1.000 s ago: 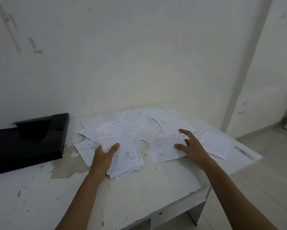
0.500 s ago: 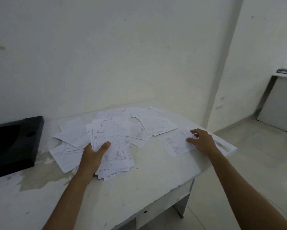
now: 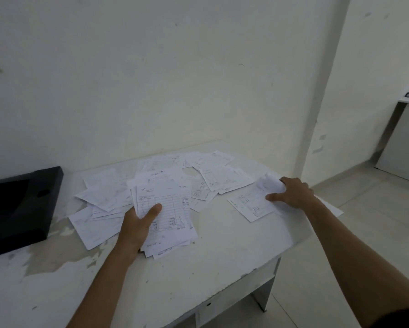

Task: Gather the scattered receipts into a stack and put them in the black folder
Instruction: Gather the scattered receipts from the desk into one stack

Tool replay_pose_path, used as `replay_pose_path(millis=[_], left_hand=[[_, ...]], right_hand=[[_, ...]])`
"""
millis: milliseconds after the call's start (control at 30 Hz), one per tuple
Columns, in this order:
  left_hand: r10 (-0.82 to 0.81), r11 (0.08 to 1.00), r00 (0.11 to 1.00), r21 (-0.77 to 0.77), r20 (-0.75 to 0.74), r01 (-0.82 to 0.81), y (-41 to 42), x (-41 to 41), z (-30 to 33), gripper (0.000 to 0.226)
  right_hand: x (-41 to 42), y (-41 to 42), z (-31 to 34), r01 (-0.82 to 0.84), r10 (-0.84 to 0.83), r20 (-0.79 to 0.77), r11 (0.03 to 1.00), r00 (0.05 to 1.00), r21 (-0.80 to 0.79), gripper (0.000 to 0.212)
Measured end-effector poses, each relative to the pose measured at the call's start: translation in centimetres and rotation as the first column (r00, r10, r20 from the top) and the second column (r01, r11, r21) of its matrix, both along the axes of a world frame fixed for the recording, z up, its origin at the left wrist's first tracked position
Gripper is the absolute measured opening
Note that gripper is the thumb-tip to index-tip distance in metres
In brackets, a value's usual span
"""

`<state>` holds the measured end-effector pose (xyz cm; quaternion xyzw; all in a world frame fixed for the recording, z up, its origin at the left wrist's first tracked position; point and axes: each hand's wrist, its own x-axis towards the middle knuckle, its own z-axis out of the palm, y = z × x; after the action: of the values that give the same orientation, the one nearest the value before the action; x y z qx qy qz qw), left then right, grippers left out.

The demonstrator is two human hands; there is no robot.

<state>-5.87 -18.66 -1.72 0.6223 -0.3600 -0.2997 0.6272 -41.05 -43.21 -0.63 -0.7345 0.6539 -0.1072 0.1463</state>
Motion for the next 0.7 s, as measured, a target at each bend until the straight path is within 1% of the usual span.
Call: replay_pose_path(millis=[67, 133, 167, 200, 267, 333, 400, 467, 567, 700], left_hand=[[-0.010, 1.000, 1.000, 0.003, -0.013, 0.010, 0.1, 0.0, 0.2, 0.028], [-0.016, 1.000, 1.000, 0.004, -0.027, 0.016, 0.2, 0.1, 0.4, 0.030], [-0.019, 1.000, 0.999, 0.007, -0.030, 0.019, 0.3, 0.3, 0.5, 0.032], [-0.021, 1.000, 0.999, 0.011, -0.030, 0.021, 0.4, 0.4, 0.6, 0.034], [-0.026, 1.000, 0.999, 0.004, -0.039, 0.026, 0.7, 0.6, 0.9, 0.036], [-0.037, 0.999, 0.997, -0.018, -0.067, 0.036, 0.8, 0.8, 1.3, 0.034], [-0.064, 0.997, 0.994, -0.046, -0.093, 0.060, 1.0, 0.8, 1.9, 0.031], [-0.108, 0.992, 0.987, -0.076, -0.119, 0.100, 1.2, 0.7, 2.7, 0.031], [-0.182, 0.981, 0.968, -0.103, -0.172, 0.166, 1.2, 0.8, 3.9, 0.041], [-0.288, 0.957, 0.935, -0.098, -0.205, 0.273, 0.7, 0.5, 5.3, 0.048]], right_hand=[[0.4, 0.1, -0.4, -0.015, 0.020, 0.097, 0.998, 0.995, -0.056, 0.068], [1.0, 0.3, -0.4, -0.073, 0.095, 0.229, 0.992, 0.969, -0.105, 0.049], [1.3, 0.5, -0.3, -0.108, 0.138, 0.295, 0.987, 0.945, -0.116, 0.044], [1.8, 0.8, 0.1, -0.141, 0.175, 0.370, 0.983, 0.912, -0.118, 0.042], [2.8, 1.8, 1.4, -0.202, 0.223, 0.511, 0.975, 0.830, -0.097, 0.046], [4.0, 3.0, 3.0, -0.274, 0.257, 0.607, 0.959, 0.752, -0.067, 0.052], [5.0, 4.2, 4.6, -0.375, 0.301, 0.681, 0.926, 0.668, -0.040, 0.053], [5.9, 5.5, 6.3, -0.478, 0.365, 0.703, 0.877, 0.610, -0.040, 0.053], [7.5, 7.1, 8.8, -0.589, 0.458, 0.678, 0.807, 0.575, -0.046, 0.052], [10.9, 9.0, 11.0, -0.699, 0.543, 0.646, 0.715, 0.537, -0.020, 0.054]])
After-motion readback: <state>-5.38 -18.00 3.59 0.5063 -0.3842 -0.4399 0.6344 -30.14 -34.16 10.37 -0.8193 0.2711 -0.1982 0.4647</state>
